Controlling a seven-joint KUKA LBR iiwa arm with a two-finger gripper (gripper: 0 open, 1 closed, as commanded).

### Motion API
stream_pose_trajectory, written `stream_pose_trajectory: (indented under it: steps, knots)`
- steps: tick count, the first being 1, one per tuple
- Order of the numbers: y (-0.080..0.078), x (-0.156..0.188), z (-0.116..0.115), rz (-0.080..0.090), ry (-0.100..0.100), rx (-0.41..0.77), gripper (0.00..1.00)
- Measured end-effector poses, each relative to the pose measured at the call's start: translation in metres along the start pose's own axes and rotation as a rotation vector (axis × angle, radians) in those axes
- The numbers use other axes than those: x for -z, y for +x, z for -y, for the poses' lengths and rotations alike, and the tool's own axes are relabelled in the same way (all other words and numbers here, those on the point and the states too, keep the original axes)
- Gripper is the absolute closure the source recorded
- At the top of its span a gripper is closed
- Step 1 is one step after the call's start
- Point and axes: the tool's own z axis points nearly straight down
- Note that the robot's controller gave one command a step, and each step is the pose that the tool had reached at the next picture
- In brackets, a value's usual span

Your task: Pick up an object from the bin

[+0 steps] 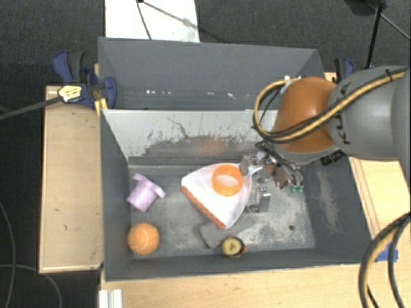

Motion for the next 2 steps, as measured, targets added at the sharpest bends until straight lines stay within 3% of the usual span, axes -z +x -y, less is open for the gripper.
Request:
stream_pose_trajectory:
  steps: [1,2]
  knots:
    - [-0.002,0.048,-0.003,0.009,0.0,0.033,0.0]
    - [-0.004,0.014,-0.013,0.016,0.001,0.041,0.0]
